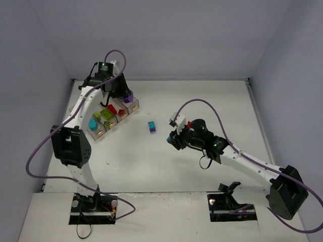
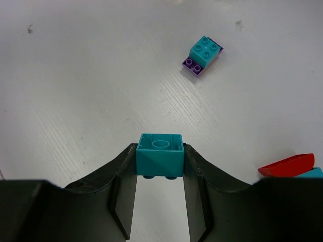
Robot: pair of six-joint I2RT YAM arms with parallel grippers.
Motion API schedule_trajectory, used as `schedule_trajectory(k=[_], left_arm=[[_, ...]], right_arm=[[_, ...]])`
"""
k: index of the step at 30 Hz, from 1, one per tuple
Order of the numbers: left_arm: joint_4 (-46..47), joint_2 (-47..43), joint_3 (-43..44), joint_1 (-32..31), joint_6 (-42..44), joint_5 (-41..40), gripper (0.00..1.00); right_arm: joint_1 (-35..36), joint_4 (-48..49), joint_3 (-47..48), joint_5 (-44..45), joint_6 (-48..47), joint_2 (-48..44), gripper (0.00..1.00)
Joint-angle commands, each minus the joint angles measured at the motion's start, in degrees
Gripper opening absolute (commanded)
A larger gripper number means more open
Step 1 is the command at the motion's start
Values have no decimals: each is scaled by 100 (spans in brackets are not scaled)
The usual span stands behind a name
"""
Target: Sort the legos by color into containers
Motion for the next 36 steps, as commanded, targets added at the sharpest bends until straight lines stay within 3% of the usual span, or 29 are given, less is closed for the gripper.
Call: schedule_trajectory(k=[1, 10, 15, 17, 20, 21, 27, 36], left_arm=[[464, 580, 464, 230, -140, -1152, 0], [597, 2084, 1818, 274, -167, -1523, 3], [535, 2340, 2074, 274, -167, -1505, 23], [552, 2297, 1986, 274, -150, -1505, 39], [588, 2095, 1810, 274, -97, -1497, 59], [579, 2033, 1775, 274, -53, -1488, 62], [228, 885, 1126, 187, -105, -1128, 67], [-45, -1023, -727, -480, -351, 1815, 67]], right_arm=[[-21, 302, 390, 42, 67, 47, 0], [-21, 294, 514, 24, 146, 126, 0], [-21, 259, 566, 86, 146, 179, 0], [-21, 258, 593, 86, 137, 188, 0], [-21, 250, 637, 77, 94, 205, 0], [-21, 250, 689, 68, 76, 214, 0], [-12, 258, 970, -90, -152, 346, 1], [-3, 171, 1384, -722, -749, 513, 4]])
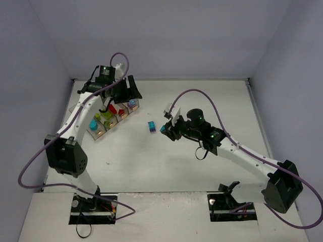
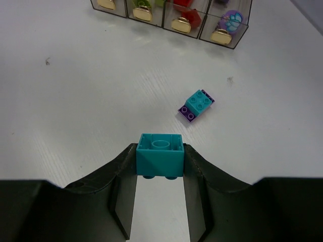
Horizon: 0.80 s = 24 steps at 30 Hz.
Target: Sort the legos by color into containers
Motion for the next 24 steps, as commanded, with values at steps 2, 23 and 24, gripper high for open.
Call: schedule_trajectory(k=[2, 23, 24], left_arm=[[-104, -995, -614, -486, -238, 1633, 67], [344, -1481, -1548, -1867, -783, 1125, 66], [335, -1454, -1530, -1884, -783, 1108, 66]], right_arm=[[5, 190, 438, -484, -431, 39, 4], [76, 128, 482, -924, -1108, -145, 6], [76, 128, 473, -925, -1108, -154, 6]])
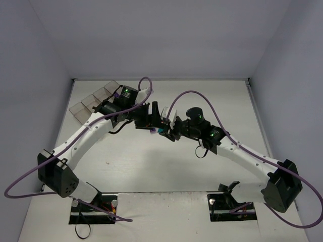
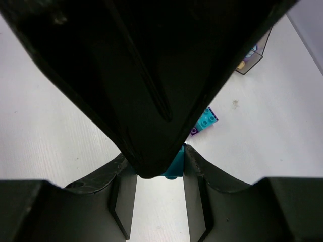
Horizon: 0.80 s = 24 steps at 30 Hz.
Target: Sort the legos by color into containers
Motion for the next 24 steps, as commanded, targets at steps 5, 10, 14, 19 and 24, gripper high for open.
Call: schedule_trajectory(k=[5, 10, 14, 19, 24], left_arm=[[421, 164, 92, -147, -86, -134, 63], [465, 304, 31, -244, -86, -169, 56], [535, 357, 31, -253, -86, -178, 36], [553, 392, 40, -253, -42, -178, 5], [474, 401, -13, -244, 2, -204, 0]], right_arm=[[67, 266, 222, -208, -64, -279, 7], [58, 275, 230, -243, -55, -297, 7], [58, 284, 230, -243, -64, -262, 7], [58, 310, 178, -182, -55, -262, 10], [58, 319, 134, 29, 15, -253, 58]])
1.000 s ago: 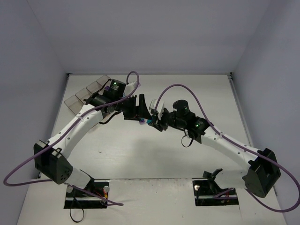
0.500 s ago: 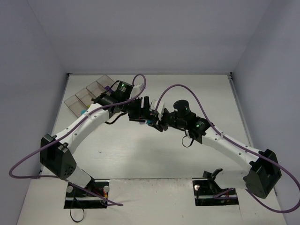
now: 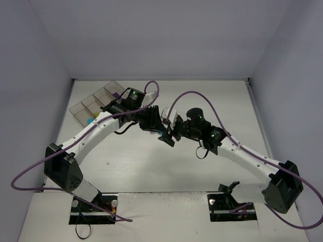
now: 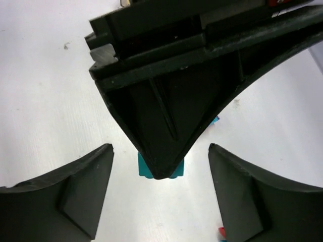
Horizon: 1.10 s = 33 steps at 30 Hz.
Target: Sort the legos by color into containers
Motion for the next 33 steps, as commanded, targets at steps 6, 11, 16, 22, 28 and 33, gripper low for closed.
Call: schedule_trajectory(k=[6, 11, 16, 22, 28, 33], left_arm=[[-253, -77, 55, 422, 324, -587, 0], [-658, -306, 19, 1527, 632, -1315, 0], [-1055, -455, 28, 2671, 721, -2405, 0], [-827, -333, -112, 4025, 615, -3347, 0], [-615, 378, 89, 4369, 597, -3733, 0], [-448, 889, 213, 4413, 553, -3910, 20]], right_arm=[[-25, 402, 107, 457, 463, -108, 93], [-157, 384, 133, 1000, 1183, -21, 100], [-289, 384, 151, 1257, 2239, 251, 100], [-271, 393, 151, 1732, 2915, 612, 88], [-245, 437, 186, 2030, 3092, 849, 68], [-236, 411, 309, 2154, 3250, 1166, 68]])
